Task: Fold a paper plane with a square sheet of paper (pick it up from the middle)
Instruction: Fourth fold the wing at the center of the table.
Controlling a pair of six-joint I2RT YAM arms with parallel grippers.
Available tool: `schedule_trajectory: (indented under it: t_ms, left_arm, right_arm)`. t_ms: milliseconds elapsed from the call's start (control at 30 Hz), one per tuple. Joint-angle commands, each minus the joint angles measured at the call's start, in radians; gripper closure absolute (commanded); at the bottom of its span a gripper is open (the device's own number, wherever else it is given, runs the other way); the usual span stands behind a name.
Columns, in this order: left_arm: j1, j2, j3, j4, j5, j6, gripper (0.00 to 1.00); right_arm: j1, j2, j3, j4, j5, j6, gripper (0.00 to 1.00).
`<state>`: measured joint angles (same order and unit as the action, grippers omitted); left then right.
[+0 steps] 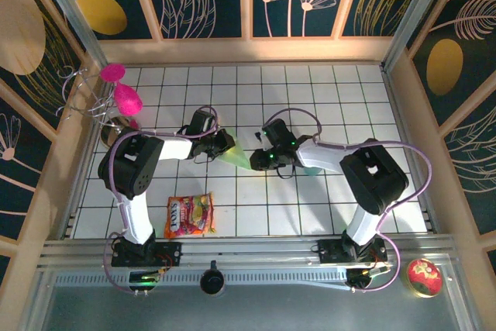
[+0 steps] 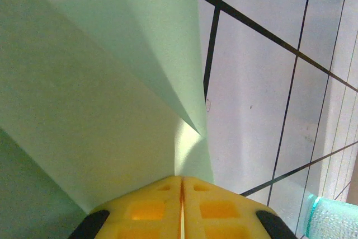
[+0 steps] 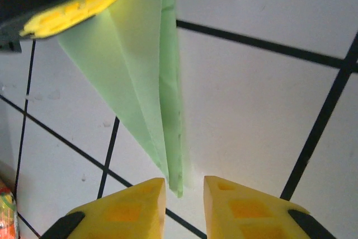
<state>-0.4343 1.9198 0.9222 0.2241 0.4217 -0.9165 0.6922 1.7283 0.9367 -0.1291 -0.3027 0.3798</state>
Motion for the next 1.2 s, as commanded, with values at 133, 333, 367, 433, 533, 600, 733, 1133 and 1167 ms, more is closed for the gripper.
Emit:
schedule_trajectory:
  t_ms: [133,333,367,433,533,600,733,1133,1167]
  left_arm:
    - [0.008,0.04,-0.011,-0.117,-0.081,0.033,0.91]
    - [0.008,0.041,-0.009,-0.119,-0.09,0.025,0.91]
    - [0.008,0.041,-0.009,-0.121,-0.093,0.022,0.92]
    - [0.008,0.046,-0.004,-0.132,-0.101,0.02,0.92]
    - [0.008,0.057,0.007,-0.155,-0.118,0.019,0.92]
    - [0.008,0.064,0.013,-0.173,-0.132,0.017,0.93]
    - [0.008,0.085,0.02,-0.208,-0.165,0.018,0.94]
    - [0.008,0.138,0.044,-0.281,-0.253,0.035,0.94]
    - [0.008,0.142,0.043,-0.281,-0.253,0.035,0.94]
  right_arm:
    - [0.001,0.068,0.106,0.048,-0.048,-0.012,0.79]
    - [-0.003,0.126,0.129,0.13,-0.178,-0.008,0.87]
    - [-0.006,0.138,0.134,0.141,-0.192,-0.008,0.88]
    - [-0.014,0.158,0.138,0.158,-0.213,-0.008,0.89]
    - [-0.026,0.182,0.142,0.181,-0.245,-0.011,0.9]
    - [-0.034,0.2,0.145,0.183,-0.264,-0.017,0.92]
    - [-0.045,0.233,0.15,0.173,-0.28,-0.037,0.93]
    - [-0.063,0.258,0.116,0.07,-0.266,-0.133,0.96]
    - [-0.065,0.254,0.109,0.056,-0.27,-0.146,0.96]
